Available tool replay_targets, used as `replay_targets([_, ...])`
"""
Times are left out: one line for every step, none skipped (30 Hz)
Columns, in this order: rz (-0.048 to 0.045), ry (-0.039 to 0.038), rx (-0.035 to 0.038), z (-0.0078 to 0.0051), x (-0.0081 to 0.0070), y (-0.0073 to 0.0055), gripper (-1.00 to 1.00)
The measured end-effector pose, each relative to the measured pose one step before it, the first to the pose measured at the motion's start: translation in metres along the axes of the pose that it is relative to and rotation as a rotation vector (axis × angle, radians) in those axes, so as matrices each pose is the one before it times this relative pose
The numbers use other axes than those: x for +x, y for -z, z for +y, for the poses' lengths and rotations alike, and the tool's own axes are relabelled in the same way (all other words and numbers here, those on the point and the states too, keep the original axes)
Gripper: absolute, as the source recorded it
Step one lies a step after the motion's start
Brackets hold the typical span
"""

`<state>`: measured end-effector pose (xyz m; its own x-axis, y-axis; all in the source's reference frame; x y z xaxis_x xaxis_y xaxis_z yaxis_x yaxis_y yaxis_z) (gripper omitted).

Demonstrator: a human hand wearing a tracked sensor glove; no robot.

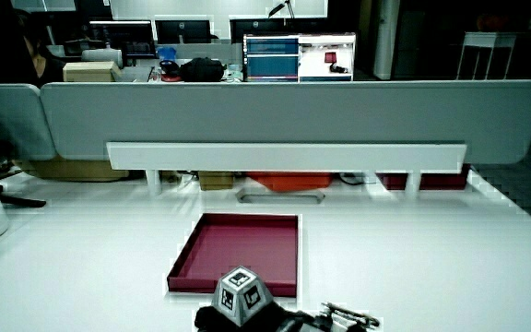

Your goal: Pick orange from plate

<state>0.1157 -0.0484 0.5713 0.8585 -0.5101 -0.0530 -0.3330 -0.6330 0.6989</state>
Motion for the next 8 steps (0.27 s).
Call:
replay_targets([0.01151, 0.00265, 0.01754, -0.00224, 0.00273, -0.00163, 1.00])
replay_targets([0.01418, -0.00506, 0.02452, -0.00459, 0.00051, -0.00623, 1.00])
replay_targets([0.01492, -0.00964, 0.01559, -0.00369, 0.00191, -0.00767, 1.00])
replay_targets([0.00304, 0.00015, 0.00773, -0.00250, 0.00095, -0.00460, 1.00])
replay_targets([-0.00338, -0.00872, 0.02065, -0.00666, 0.00118, -0.00912, 1.00])
replay_targets([-0.01365, 0.00802, 0.01927, -0.00842, 0.00166, -0.00673, 1.00])
replay_targets([-0.00497, 0.00814, 0.02616, -0.00580, 0.00104, -0.00200, 1.00])
replay_targets([-0.01528, -0.04648, 0.05104, -0.01755, -0.00381, -0.01332, 1.00])
